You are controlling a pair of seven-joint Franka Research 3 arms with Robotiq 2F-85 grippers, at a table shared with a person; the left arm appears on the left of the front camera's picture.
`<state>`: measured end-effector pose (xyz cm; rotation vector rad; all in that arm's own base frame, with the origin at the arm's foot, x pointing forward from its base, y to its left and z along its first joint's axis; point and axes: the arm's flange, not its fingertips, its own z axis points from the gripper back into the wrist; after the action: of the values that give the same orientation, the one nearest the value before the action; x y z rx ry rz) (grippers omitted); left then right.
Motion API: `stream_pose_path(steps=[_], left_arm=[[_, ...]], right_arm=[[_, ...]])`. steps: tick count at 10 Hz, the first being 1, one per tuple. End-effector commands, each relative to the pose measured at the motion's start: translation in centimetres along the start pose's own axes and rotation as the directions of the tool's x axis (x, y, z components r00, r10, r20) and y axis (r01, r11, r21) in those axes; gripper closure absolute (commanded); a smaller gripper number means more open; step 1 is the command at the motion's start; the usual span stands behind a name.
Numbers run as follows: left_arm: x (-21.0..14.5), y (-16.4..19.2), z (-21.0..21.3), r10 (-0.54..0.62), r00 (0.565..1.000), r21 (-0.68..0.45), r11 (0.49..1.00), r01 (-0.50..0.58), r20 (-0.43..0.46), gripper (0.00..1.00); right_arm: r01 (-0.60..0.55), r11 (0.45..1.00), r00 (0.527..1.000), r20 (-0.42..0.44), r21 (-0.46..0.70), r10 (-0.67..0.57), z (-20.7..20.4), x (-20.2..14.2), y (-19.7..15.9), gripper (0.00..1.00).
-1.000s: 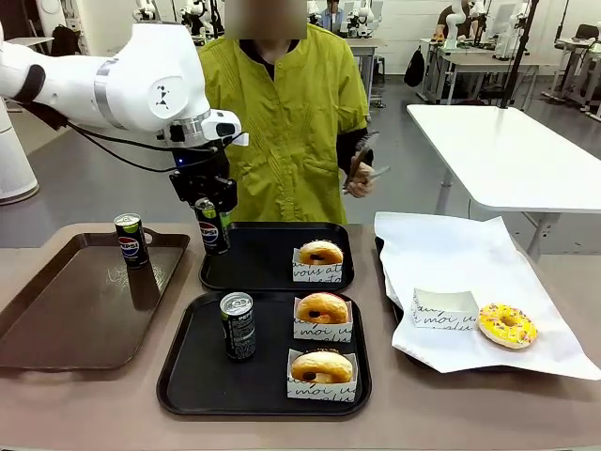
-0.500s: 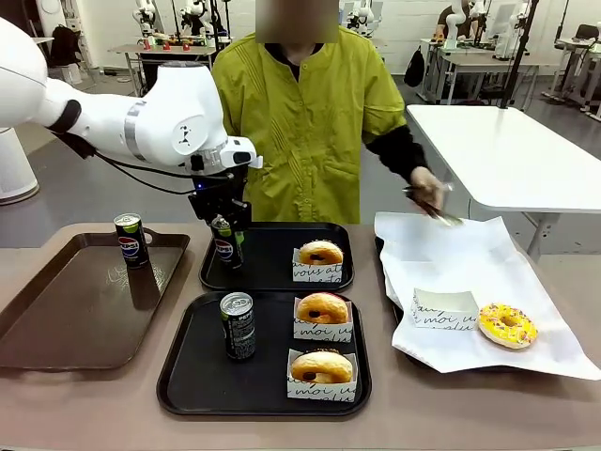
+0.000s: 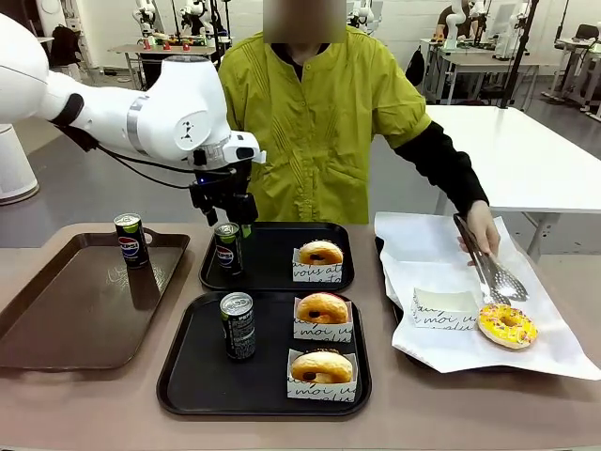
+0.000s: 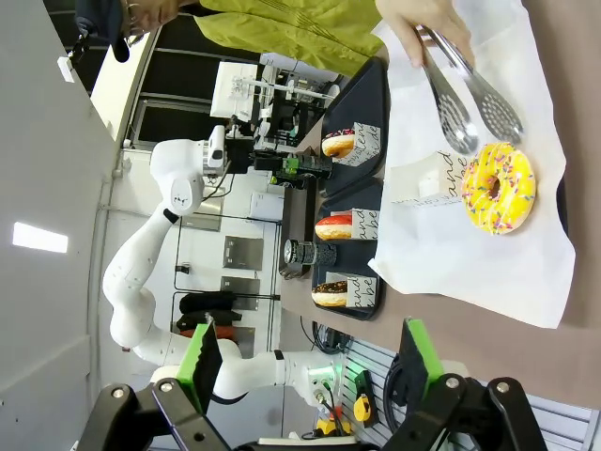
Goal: Set up donuts and drinks on trays.
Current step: Pick up one Pepsi coke from the Handle tray and place it on the Flat Tray without a Pepsi coke.
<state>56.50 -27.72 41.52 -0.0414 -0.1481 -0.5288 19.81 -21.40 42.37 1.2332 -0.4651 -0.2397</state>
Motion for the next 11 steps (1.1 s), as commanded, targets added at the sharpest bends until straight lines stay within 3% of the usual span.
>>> stream_pose_path(steps=[1, 5, 8, 11], left_arm=[[-1.0, -0.5, 2.1, 0.027, 1.000, 0.054, 0.998, -0.028, 0.003, 0.01], [-6.7, -2.4, 6.8, 0.035, 0.999, 0.133, 0.991, -0.032, -0.020, 0.00], [-11.1, -2.8, 8.3, 0.042, 0.999, 0.115, 0.992, -0.043, 0.007, 0.00], [-12.4, -1.0, 7.4, 0.120, 0.993, 0.101, 0.987, -0.121, 0.024, 0.00]], right_arm=[[-0.016, 0.999, 1.000, 0.015, 0.028, 0.015, -0.1, 0.2, 0.1, 0.00], [-0.016, 0.999, 1.000, 0.015, 0.028, 0.015, -0.1, 0.2, 0.1, 0.00], [-0.016, 0.999, 1.000, 0.015, 0.028, 0.015, -0.1, 0.2, 0.1, 0.00], [-0.016, 0.999, 1.000, 0.015, 0.028, 0.015, -0.1, 0.2, 0.1, 0.00]])
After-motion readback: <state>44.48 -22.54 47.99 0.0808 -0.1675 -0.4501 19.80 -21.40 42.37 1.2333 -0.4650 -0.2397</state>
